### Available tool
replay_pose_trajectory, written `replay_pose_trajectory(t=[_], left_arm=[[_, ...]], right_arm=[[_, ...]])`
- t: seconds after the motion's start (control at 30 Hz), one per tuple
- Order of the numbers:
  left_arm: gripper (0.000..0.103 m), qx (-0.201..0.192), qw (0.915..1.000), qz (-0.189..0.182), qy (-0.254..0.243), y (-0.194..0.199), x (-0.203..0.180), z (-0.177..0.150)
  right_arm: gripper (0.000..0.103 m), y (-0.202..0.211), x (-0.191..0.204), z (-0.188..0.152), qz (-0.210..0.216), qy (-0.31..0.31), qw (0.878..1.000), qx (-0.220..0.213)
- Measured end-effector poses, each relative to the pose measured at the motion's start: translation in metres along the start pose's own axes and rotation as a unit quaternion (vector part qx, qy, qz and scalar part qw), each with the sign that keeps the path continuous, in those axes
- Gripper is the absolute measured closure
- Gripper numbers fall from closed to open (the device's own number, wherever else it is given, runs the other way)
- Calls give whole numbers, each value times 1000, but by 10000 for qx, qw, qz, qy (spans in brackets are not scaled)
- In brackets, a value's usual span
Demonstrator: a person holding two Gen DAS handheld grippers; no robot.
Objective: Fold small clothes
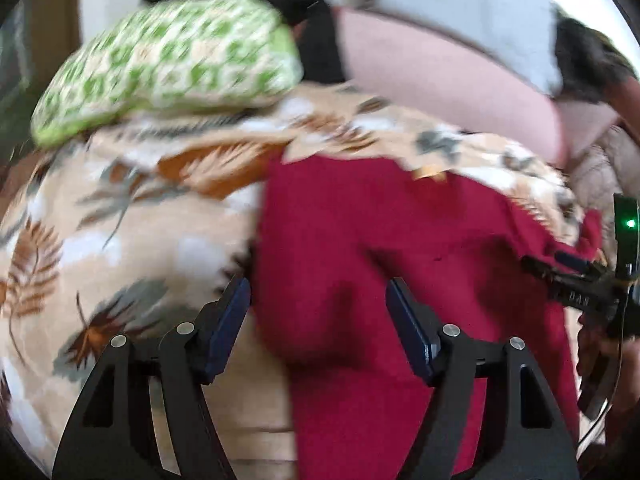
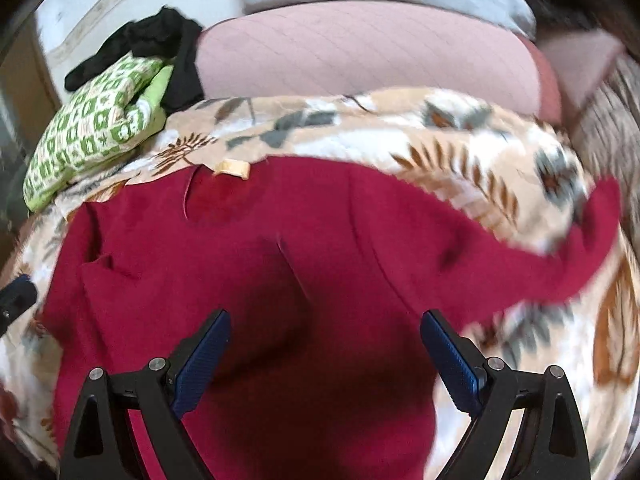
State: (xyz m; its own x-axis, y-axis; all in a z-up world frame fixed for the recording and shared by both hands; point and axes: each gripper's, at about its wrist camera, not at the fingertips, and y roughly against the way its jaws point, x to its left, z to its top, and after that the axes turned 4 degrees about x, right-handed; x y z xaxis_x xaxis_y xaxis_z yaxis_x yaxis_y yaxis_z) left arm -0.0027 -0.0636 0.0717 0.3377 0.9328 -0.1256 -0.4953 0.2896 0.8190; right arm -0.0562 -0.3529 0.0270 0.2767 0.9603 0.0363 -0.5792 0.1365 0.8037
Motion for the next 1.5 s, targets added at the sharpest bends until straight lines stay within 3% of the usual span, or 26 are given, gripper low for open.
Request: replay_pose_trajectory(t=[0.1,0.13,0.17,0.2,0.23,0.27,0.33,0.47,0.53,0.63,0.67,0.7,0.77,0.83,0.97,1.03,1.17,1.33,1.4,1.47,1.5], left_arm=[[32,354,9991,218,120,-25,10,-9],[32,418,9986,309,140,-31,13,-15],[32,434,9984,339,153,-36,14,-17],[32,414,9983,361,184,-38,15,-19],[32,378,9983,381,218,-40,16,-19],[32,301,9984,400,262,-40,17,-18],[32,167,9983,460,307,-38,14,-14],[32,271,9976,551,313,-47,7,-14],[32,363,9969,621,314,-54,4,-13],[32,339,9966,635,402,-50,5,-11],[32,238,9968,625,433,-44,6,-10],[32,107,9970,637,432,-37,7,-9],[32,-118,9966,703,424,-26,10,-4],[32,-209,9957,761,478,-23,14,3],[32,241,9955,668,631,-42,22,8],[32,449,9945,716,617,-53,23,1],[32,409,9953,674,562,-55,22,-6],[32,415,9957,607,566,-56,23,-2],[32,380,9960,606,541,-55,23,-1],[32,286,9962,626,540,-51,24,1],[32,228,9961,655,553,-48,24,3]], right_arm=[[9,-40,16,19,-78,356,9988,337],[26,-50,19,20,5,400,9982,454],[56,-56,22,21,299,441,9972,529],[64,-52,26,23,344,512,9974,367],[90,-44,31,26,180,713,9970,254],[99,-38,33,29,170,823,9963,170],[99,-20,25,37,306,714,9969,-110],[99,3,-14,53,-231,-16,9967,-779],[99,-7,-28,54,-221,-328,9971,-643],[98,-50,-29,44,-548,-185,9979,290],[98,-54,-33,38,-585,-170,9973,420],[95,-49,-39,33,-514,-265,9978,321],[65,-27,-49,27,-610,-559,9966,55],[58,-8,-47,28,-323,-611,9974,-227],[58,3,10,46,1130,334,9929,-184],[58,-1,53,51,1465,1001,9841,-118],[58,-26,129,52,1538,2348,9598,-60],[58,-70,168,46,1248,3282,9361,215],[67,-75,168,47,1423,3332,9317,268],[97,-65,166,46,1500,3448,9264,211],[98,-63,165,48,1460,3447,9271,176]])
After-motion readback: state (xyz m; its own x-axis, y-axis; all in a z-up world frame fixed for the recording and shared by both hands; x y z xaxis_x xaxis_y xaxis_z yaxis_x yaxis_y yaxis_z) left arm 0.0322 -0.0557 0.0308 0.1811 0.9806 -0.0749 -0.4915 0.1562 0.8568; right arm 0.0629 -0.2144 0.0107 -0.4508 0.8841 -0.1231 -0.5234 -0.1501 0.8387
